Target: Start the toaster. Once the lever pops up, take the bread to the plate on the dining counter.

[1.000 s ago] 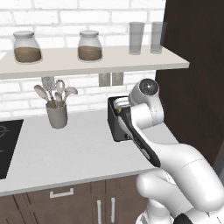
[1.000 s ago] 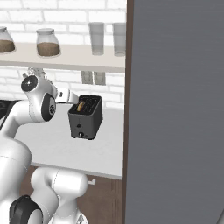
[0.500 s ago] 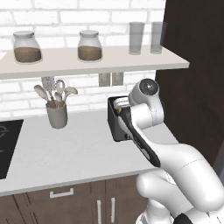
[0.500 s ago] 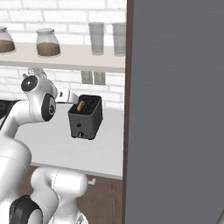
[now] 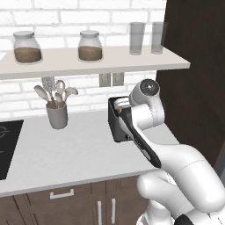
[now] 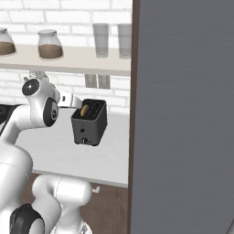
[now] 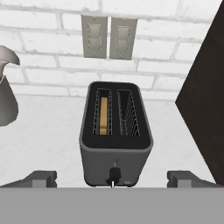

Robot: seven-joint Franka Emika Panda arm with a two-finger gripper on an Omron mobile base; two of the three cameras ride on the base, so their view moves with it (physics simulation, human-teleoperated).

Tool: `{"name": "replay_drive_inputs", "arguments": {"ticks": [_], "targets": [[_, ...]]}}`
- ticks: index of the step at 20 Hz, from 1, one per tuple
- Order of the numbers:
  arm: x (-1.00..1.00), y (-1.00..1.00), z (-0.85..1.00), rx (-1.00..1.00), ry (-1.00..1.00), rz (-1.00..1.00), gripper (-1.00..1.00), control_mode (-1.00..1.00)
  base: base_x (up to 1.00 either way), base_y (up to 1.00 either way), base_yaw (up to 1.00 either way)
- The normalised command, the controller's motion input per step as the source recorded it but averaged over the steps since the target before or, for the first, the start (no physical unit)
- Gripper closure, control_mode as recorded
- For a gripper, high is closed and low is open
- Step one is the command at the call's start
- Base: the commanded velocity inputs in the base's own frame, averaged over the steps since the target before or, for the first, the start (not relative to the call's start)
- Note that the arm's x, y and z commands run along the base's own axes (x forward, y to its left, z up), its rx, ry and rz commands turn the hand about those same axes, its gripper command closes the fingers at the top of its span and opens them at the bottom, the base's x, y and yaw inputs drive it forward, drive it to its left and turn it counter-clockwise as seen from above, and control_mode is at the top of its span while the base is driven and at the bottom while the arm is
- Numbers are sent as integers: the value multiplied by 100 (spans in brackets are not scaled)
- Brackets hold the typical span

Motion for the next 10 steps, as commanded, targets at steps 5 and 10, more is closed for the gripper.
{"name": "replay_drive_inputs", "arguments": {"ticks": [5, 10], "targets": [[0, 0, 0, 0, 0, 0, -100, -100, 0, 0, 0], [0, 0, 0, 0, 0, 0, -100, -100, 0, 0, 0]]}}
